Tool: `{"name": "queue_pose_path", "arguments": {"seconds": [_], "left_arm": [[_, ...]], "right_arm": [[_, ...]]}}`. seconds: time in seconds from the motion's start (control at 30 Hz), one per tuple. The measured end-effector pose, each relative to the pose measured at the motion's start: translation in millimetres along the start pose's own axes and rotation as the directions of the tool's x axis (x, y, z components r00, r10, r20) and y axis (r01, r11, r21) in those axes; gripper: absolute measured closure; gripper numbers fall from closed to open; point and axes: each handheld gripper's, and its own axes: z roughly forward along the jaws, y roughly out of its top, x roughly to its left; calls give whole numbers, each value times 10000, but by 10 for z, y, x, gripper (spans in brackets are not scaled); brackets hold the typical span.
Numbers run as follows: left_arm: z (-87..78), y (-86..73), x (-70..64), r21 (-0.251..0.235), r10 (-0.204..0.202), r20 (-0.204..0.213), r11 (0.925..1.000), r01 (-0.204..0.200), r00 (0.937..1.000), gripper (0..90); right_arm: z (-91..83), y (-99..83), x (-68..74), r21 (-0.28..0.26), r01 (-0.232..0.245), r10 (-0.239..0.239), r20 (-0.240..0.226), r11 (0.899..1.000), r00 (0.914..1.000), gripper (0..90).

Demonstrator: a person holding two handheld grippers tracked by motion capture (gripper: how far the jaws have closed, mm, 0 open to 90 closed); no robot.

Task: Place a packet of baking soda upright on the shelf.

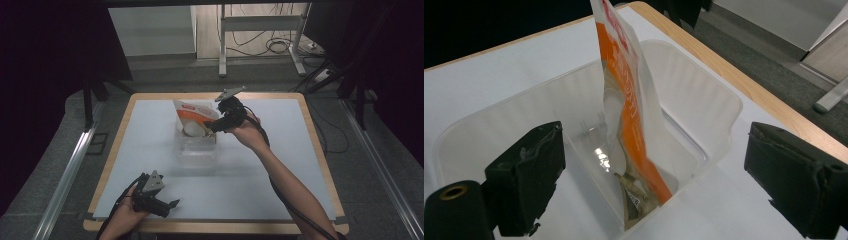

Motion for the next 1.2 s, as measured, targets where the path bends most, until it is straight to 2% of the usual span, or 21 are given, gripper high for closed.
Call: {"name": "queue_pose_path", "arguments": {"seconds": [0.3,0.77,1.2], "left_arm": [[1,1,0,13,13,-32,10000,-13,10000,8],[4,4,-7,55,81,-32,10000,-81,10000,10],[8,7,-15,101,149,-58,9998,-148,9999,11]], "right_arm": [[-89,-125,35,53,163,-164,79,9999,9998,73],[-132,-388,59,54,-243,244,-128,9997,9996,62],[-168,-611,121,151,-199,201,-145,9997,9997,59]]}}
